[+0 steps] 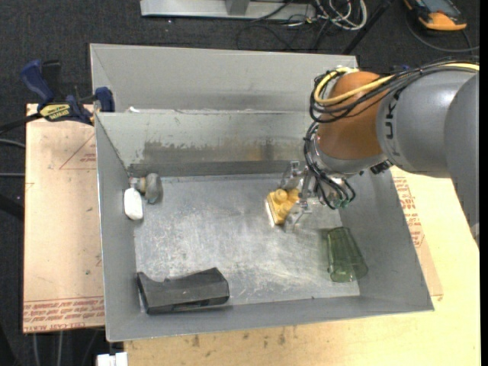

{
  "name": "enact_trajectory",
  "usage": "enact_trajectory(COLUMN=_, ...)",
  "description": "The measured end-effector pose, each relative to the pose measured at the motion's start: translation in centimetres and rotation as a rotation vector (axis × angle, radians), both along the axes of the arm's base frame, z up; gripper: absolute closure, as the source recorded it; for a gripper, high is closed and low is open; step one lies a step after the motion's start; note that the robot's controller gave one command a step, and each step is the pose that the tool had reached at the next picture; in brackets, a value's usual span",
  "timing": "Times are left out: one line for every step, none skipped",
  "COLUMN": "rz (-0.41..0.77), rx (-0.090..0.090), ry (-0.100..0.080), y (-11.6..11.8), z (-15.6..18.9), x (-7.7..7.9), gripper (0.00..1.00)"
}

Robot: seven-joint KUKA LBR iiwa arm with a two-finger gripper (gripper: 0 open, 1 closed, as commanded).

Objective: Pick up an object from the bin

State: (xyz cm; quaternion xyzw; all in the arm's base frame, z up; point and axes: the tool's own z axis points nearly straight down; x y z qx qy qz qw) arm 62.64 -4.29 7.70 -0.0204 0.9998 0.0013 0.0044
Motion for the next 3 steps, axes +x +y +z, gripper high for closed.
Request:
enact_trajectory(rz=0.240, rx=-0.004, ry=0.003, y=-1.3, z=12.2, x=-2.7, gripper=1.00)
enact_trajectory(rz=0.240, rx=-0.003, ry=0.005, y=-1.3, z=12.1, x=-2.8, gripper=1.00)
enact_trajectory(rz=0.342, rx=0.000, ry=0.012, y=-2.1, z=14.2, x=-3.8, gripper=1.00)
